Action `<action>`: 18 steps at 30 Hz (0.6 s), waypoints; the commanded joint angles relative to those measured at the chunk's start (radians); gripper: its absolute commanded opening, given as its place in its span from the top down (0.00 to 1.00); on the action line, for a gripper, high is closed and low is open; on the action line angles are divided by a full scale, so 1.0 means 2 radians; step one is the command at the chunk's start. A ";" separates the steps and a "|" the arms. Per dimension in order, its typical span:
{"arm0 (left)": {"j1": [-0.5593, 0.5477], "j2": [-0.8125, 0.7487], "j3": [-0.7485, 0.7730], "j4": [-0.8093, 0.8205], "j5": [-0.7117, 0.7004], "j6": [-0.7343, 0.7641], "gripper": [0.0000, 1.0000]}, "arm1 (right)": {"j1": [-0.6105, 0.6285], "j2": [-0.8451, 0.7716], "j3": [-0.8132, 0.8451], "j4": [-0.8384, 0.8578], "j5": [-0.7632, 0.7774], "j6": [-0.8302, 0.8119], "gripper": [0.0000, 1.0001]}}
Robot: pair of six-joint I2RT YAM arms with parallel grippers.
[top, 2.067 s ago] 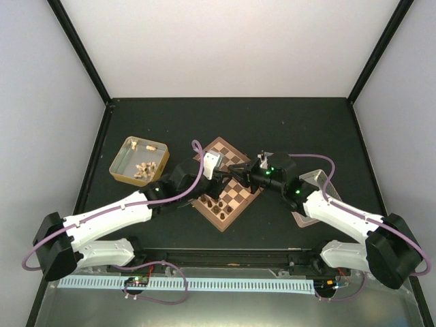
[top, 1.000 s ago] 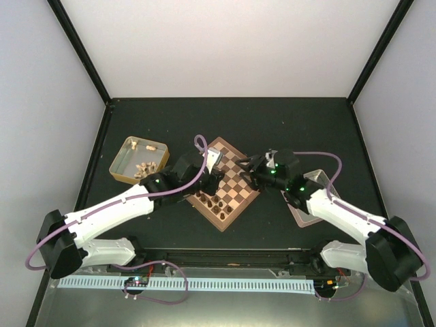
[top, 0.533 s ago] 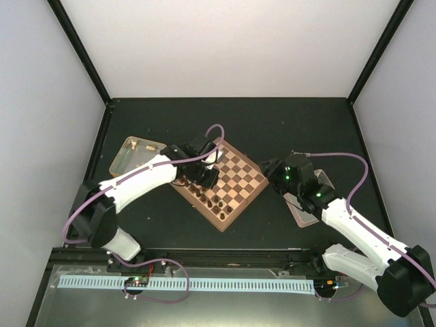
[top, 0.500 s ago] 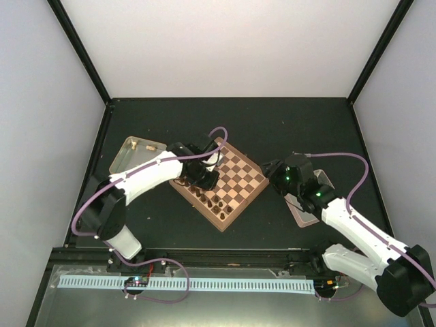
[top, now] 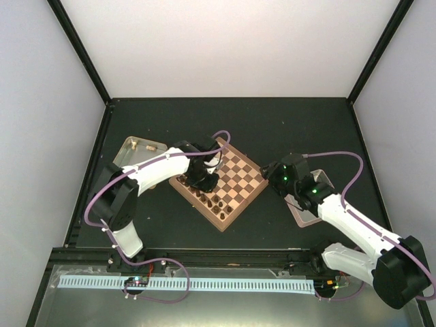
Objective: Set up the chess pieces on the board
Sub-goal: Place the chess piece on the chessboard.
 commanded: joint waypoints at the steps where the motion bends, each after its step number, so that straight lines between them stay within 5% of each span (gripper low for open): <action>1: 0.002 0.014 0.016 -0.012 -0.005 0.012 0.96 | -0.003 0.009 0.009 0.001 -0.002 -0.010 0.42; 18: 0.002 0.036 0.023 -0.016 -0.003 0.025 0.85 | -0.003 0.019 0.013 0.001 -0.007 -0.010 0.42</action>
